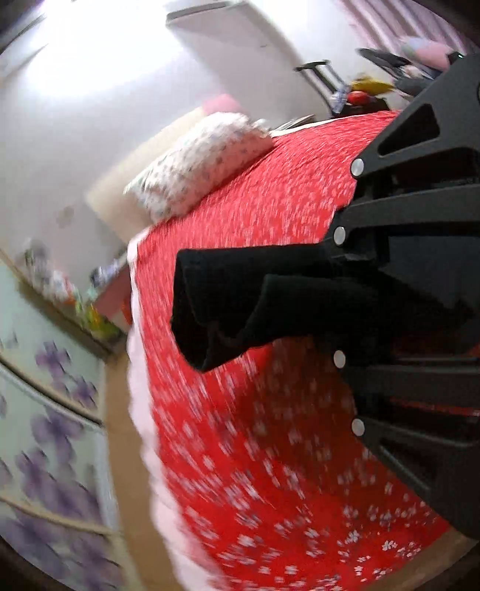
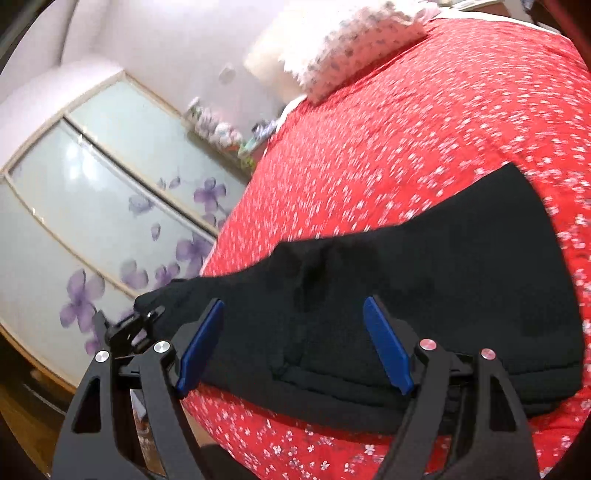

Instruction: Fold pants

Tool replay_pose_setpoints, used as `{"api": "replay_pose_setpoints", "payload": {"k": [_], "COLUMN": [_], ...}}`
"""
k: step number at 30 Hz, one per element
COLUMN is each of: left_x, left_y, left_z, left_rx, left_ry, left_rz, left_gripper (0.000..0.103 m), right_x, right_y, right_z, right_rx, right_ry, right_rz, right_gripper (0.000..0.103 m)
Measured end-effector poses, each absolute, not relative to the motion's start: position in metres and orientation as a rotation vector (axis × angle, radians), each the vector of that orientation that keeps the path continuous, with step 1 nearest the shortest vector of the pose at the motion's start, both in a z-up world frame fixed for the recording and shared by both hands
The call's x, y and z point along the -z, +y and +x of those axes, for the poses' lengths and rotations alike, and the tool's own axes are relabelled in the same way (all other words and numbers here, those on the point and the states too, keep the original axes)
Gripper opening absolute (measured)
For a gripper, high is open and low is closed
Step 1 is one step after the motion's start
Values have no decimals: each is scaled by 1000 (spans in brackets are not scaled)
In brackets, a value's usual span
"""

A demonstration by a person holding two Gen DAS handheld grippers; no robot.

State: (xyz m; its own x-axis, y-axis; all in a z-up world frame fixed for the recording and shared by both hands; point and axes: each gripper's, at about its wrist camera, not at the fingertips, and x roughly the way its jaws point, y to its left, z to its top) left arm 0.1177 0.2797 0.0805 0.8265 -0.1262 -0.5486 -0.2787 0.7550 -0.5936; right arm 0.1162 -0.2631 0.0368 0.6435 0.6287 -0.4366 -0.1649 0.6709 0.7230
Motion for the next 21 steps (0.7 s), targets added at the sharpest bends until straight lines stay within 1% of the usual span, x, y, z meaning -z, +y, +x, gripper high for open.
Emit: {"api": "replay_pose_setpoints", "payload": {"k": [6, 12, 16, 19, 21], "left_x": [-139, -167, -163, -141, -112], "left_y": [201, 99, 34, -24, -67], "left_z": [121, 130, 132, 132, 134], "left_rx": [63, 237, 351, 427, 453], "left_ry": [548, 567, 611, 659, 719], "left_rz": [-593, -484, -459, -417, -360], "left_gripper": [19, 19, 19, 19, 19], "right_x": [-48, -53, -49, -43, -40], "right_y": [-314, -370, -403, -425, -434], "right_z": [109, 98, 90, 86, 84], "right_rx": [-432, -342, -265, -211, -188], "right_ry": [644, 543, 497, 475, 470], "right_rz": [822, 928, 987, 1037, 1053], "right_gripper": [79, 79, 79, 80, 79]}}
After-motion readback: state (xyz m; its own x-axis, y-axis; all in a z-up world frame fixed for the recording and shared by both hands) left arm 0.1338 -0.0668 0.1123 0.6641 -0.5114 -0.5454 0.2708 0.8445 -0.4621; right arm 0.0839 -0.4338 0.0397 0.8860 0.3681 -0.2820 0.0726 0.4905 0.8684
